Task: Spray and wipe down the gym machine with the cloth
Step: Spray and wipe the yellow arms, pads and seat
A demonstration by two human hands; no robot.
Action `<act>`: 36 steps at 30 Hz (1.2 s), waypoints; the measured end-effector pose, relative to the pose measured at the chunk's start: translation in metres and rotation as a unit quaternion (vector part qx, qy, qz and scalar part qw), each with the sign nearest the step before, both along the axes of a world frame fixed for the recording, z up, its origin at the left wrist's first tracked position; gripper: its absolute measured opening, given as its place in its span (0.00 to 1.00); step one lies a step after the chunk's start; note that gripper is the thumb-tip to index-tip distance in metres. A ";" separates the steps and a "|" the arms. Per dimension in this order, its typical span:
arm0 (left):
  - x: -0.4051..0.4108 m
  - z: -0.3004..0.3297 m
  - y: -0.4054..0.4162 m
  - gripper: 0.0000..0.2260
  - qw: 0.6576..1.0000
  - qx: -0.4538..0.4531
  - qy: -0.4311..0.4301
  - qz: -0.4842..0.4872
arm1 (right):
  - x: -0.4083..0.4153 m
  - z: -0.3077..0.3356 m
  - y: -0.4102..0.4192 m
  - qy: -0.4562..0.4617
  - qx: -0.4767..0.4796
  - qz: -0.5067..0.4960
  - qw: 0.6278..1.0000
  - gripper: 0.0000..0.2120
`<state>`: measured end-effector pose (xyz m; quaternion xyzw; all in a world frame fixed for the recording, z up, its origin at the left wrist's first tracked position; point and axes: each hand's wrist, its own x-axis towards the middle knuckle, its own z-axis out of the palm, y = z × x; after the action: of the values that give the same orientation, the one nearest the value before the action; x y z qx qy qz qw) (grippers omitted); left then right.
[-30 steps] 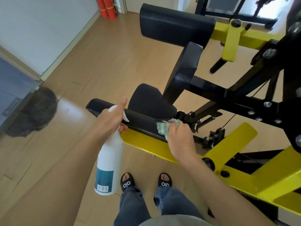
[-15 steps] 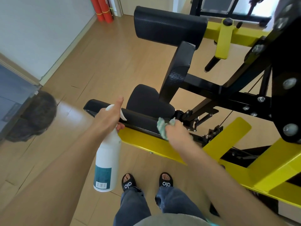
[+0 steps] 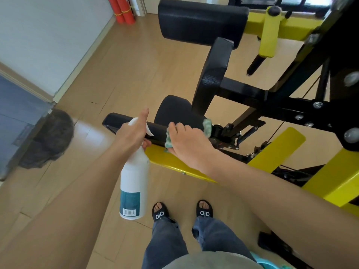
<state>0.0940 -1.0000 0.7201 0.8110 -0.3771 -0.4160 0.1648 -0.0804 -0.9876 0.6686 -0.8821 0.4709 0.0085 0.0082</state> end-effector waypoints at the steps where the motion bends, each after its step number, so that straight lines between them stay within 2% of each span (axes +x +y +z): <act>1: 0.000 0.000 0.000 0.37 1.000 0.003 -0.002 -0.002 | 0.000 -0.001 0.001 -0.001 -0.010 -0.003 1.000 0.36; 5: 0.002 0.002 0.001 0.34 1.000 0.012 0.000 -0.014 | -0.047 -0.007 0.020 -0.017 -0.015 0.003 1.000 0.39; 9: 0.014 -0.001 0.002 0.39 0.999 0.002 0.005 -0.038 | -0.077 -0.002 0.036 0.033 -0.024 -0.030 0.999 0.44; 12: 0.032 0.001 0.004 0.39 1.000 -0.002 0.024 0.007 | -0.068 0.000 0.028 0.072 -0.033 0.008 0.997 0.43; 16: 0.070 0.009 0.007 0.36 0.998 -0.018 0.041 0.045 | -0.033 0.005 0.007 0.109 -0.042 0.036 0.993 0.43; 20: 0.110 0.012 0.000 0.33 0.998 -0.032 0.022 0.056 | 0.049 0.004 -0.021 0.085 -0.048 0.069 0.993 0.43; 22: 0.129 0.012 -0.007 0.36 0.998 -0.036 0.016 0.052 | 0.090 0.005 -0.036 0.072 -0.048 0.085 0.993 0.42; 25: 0.153 0.017 -0.018 0.42 0.997 -0.047 0.027 0.054 | 0.139 0.003 -0.054 0.103 -0.058 0.075 0.990 0.39; 27: 0.166 0.017 -0.028 0.42 0.998 -0.048 0.028 0.042 | 0.162 -0.001 -0.061 0.113 -0.072 0.068 0.989 0.38; 32: 0.174 0.020 -0.059 0.37 0.998 -0.035 0.045 0.013 | 0.175 -0.003 -0.064 0.062 -0.047 0.025 0.997 0.39; 34: 0.172 0.021 -0.070 0.36 0.997 -0.016 0.069 -0.003 | 0.161 -0.003 -0.058 0.021 -0.020 0.002 1.000 0.39; 36: 0.171 0.019 -0.081 0.37 0.996 -0.006 0.084 -0.019 | 0.130 -0.001 -0.044 0.019 0.025 -0.039 0.999 0.39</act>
<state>0.2649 -1.0813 0.7388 0.7648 -0.3793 -0.4836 0.1933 0.0499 -1.0315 0.6674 -0.8621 0.5050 0.0365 0.0213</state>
